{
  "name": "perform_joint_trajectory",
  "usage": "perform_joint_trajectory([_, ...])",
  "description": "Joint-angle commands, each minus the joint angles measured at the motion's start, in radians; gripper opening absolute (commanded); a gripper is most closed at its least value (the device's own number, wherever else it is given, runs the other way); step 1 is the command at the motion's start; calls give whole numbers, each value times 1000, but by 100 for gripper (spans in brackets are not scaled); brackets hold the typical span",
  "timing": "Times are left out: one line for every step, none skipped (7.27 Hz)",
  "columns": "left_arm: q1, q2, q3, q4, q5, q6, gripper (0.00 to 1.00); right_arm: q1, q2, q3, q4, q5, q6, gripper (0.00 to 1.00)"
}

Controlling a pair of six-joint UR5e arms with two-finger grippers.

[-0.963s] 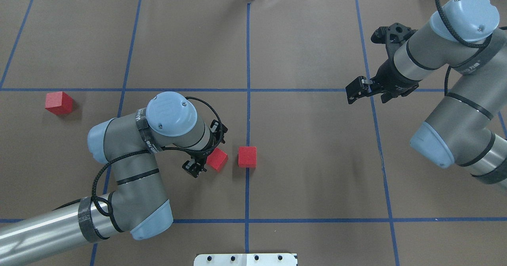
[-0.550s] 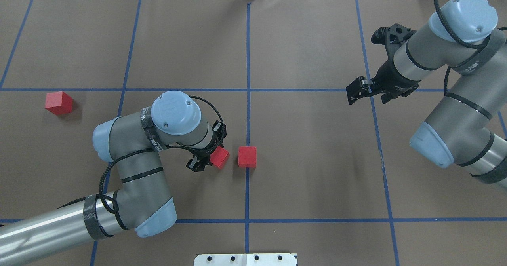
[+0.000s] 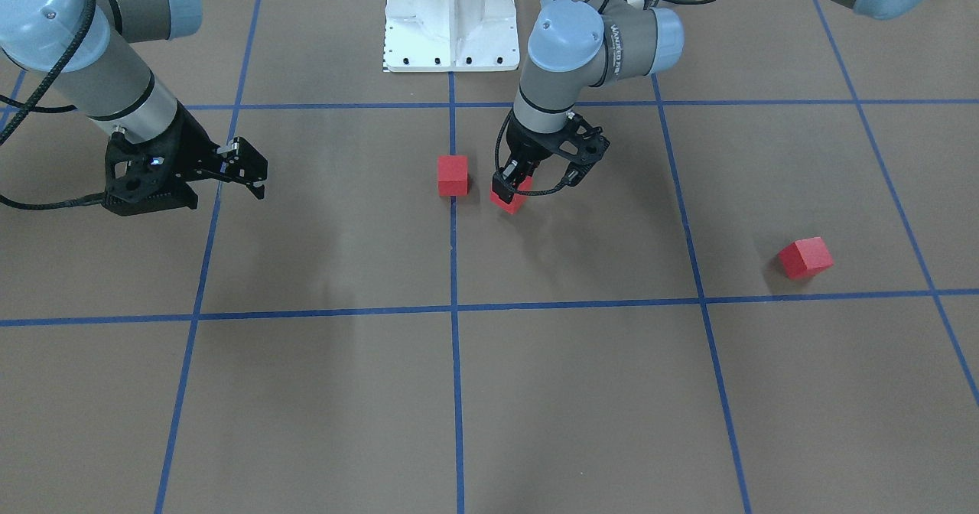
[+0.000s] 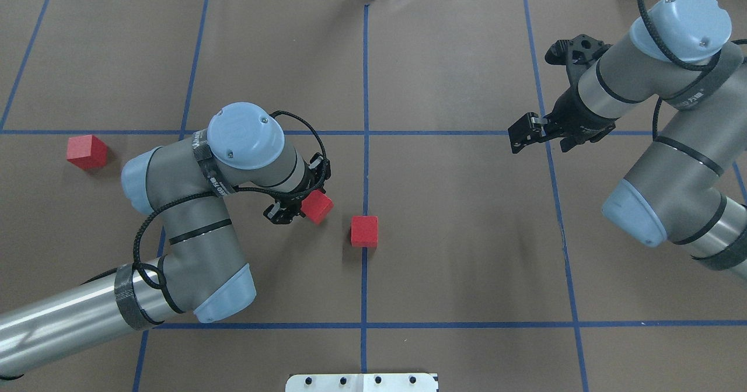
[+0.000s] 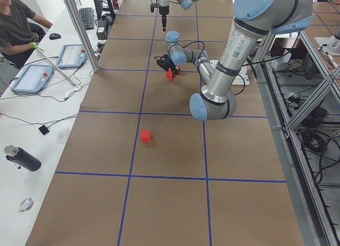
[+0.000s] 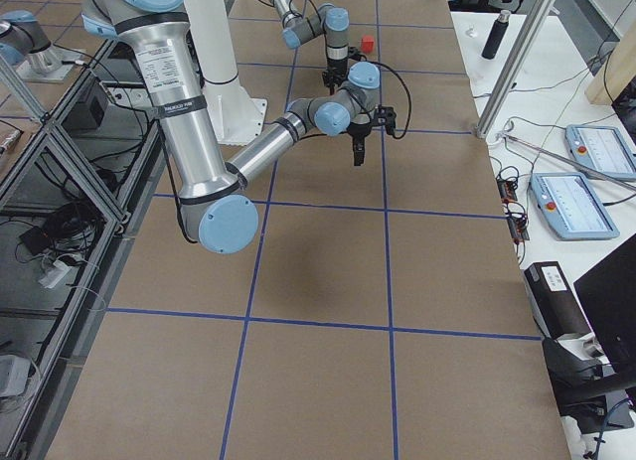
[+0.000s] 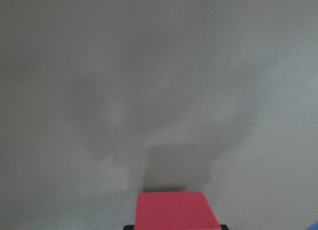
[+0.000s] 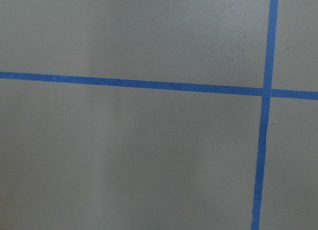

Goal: Form red blocks into L shape at center
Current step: 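Move the cube with the left gripper and set it against the placed cube's far side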

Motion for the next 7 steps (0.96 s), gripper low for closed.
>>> perform_joint_trajectory([-18,-49,63,-2,-5,312,0,0,3,0,0,1,1,100])
perform_joint_trajectory([-16,-180,208,3,-11,398,0,0,0,5,0,1,0,100])
perform_joint_trajectory([-15,-265,276,33,-15,475,0,0,-1,8,0,1,-2,100])
perform_joint_trajectory([-15,-273,262,93,-69,573,0,0,3,8,0,1,0,100])
perform_joint_trajectory([-15,-269,263,93,-69,641,0,0,3,8,0,1,0,100])
perform_joint_trajectory([-13,-267,268,93,-72,722,0,0,4,8,2,1,0,100])
perform_joint_trajectory([-4,-270,271,89,-80,752,0,0,-7,3,38,1,0,100])
